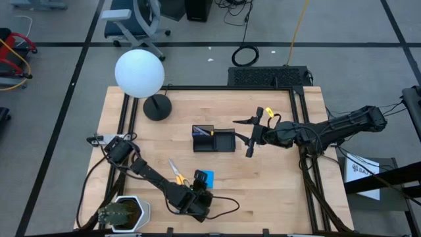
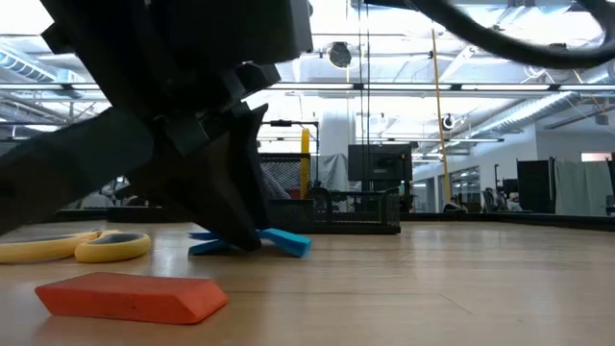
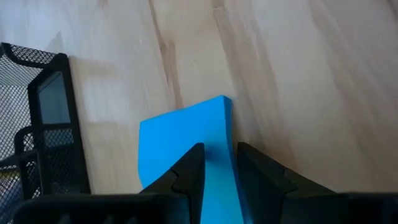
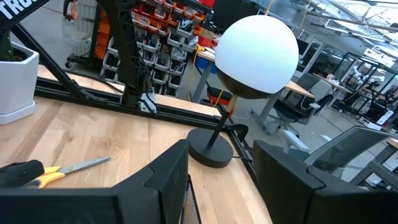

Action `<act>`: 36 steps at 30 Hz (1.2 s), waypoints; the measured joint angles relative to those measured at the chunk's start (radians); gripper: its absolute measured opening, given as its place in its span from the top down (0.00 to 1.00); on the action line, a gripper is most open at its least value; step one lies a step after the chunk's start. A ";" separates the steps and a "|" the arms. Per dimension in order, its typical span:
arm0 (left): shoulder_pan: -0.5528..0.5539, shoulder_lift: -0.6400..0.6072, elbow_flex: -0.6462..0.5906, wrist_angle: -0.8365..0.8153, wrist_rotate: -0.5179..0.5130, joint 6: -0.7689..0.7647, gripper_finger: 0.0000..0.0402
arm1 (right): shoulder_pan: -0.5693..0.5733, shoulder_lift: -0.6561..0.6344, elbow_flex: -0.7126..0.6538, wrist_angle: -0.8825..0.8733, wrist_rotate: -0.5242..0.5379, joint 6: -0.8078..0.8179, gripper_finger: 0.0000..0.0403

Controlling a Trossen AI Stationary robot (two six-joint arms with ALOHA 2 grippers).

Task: Pick and place office supplies into organizer
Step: Put the blue sticky note into the desk organizer

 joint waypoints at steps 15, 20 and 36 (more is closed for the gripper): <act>0.013 0.000 0.000 0.001 0.008 -0.026 0.75 | 0.000 0.000 0.000 0.000 0.000 0.000 0.58; 0.031 0.000 0.001 0.001 0.014 -0.059 0.75 | 0.000 0.000 0.000 0.000 0.000 0.000 0.58; 0.040 0.016 -0.002 -0.012 -0.024 -0.152 0.76 | 0.000 0.000 0.000 -0.002 0.000 -0.003 0.58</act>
